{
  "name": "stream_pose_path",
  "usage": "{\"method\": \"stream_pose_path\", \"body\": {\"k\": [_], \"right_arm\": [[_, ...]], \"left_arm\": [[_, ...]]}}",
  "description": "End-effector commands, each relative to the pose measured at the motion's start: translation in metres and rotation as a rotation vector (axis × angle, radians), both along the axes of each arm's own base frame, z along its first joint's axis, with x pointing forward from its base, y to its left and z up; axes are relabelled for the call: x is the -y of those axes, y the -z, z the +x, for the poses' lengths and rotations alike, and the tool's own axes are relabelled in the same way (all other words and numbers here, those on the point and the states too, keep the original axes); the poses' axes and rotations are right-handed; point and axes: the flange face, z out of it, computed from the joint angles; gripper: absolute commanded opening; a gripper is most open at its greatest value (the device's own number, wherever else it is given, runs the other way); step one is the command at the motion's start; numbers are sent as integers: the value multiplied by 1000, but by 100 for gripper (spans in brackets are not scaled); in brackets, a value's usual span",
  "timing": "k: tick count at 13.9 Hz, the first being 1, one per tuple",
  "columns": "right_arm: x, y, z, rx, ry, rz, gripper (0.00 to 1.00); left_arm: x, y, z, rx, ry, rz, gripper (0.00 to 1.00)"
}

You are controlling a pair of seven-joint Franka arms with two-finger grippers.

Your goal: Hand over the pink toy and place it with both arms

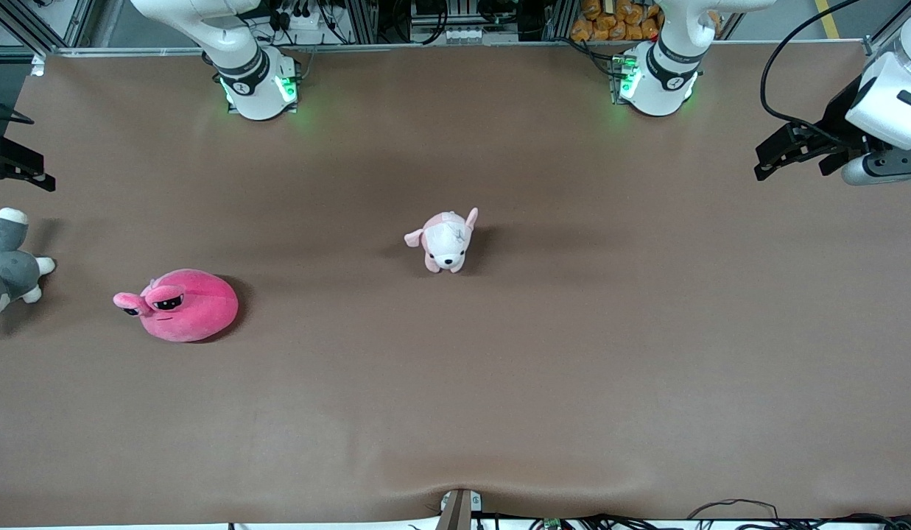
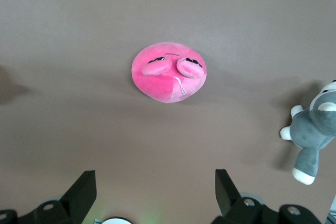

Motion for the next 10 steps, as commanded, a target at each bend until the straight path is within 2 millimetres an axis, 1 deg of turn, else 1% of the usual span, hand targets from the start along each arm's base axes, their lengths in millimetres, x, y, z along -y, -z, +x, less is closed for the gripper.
{"method": "stream_pose_path", "body": {"k": [1,3,7,10], "right_arm": [[-4,-10,-5,18,-25,-40,100],[0,-10,-6,16,-16,-40,100],[-3,-10,-5,15,-20,-37,100],[-4,-9,-5,14,-22,-37,100]], "left_arm": [[0,-6,2,-7,26,5,100],[-1,-6,2,-12,73,7,100],[-3,-2,-1,-44,54,9,100],[-3,-3,-2,-47,53,10,100]]}}
